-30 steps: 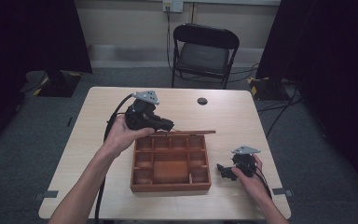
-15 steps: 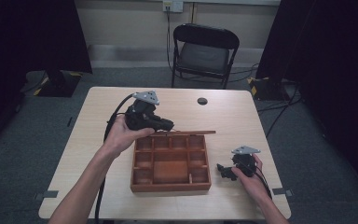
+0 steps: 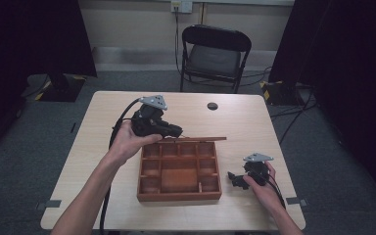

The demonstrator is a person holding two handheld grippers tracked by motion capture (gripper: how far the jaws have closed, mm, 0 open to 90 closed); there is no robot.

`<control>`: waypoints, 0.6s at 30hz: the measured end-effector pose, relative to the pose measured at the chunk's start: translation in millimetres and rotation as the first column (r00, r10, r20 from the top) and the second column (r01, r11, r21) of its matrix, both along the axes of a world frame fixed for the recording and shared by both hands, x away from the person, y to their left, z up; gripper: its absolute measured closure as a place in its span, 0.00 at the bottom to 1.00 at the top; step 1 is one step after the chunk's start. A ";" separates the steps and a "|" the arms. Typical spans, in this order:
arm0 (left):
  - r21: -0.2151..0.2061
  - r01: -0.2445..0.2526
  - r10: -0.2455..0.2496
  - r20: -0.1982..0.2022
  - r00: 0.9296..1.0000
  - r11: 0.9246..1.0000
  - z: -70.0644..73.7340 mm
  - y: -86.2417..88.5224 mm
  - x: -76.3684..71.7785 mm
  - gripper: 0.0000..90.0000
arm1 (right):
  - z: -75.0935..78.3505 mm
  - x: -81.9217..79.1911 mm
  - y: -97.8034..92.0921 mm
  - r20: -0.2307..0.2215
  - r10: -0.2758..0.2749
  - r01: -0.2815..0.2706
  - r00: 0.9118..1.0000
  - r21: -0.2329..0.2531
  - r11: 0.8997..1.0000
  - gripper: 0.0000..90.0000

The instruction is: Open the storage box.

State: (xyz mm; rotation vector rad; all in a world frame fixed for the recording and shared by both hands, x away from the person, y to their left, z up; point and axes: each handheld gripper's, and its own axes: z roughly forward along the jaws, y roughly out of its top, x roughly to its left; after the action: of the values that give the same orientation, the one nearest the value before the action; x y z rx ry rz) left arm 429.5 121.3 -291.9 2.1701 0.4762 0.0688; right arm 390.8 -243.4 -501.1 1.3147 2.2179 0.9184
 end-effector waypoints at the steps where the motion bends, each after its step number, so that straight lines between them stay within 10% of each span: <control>1: -0.002 0.000 0.000 0.000 1.000 1.000 -0.2 0.0 0.0 0.94 | 0.0 0.0 0.0 0.000 0.000 0.000 1.000 0.000 1.000 0.01; 18: -0.008 -0.002 0.002 0.001 1.000 1.000 -0.6 -0.3 0.0 0.94 | 0.0 0.0 0.0 0.000 0.000 0.000 1.000 0.000 1.000 0.01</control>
State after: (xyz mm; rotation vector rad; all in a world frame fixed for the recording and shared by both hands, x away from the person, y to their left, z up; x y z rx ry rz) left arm 429.5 121.0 -292.5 2.1620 0.4774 0.0686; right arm 390.8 -243.4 -501.1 1.3149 2.2177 0.9180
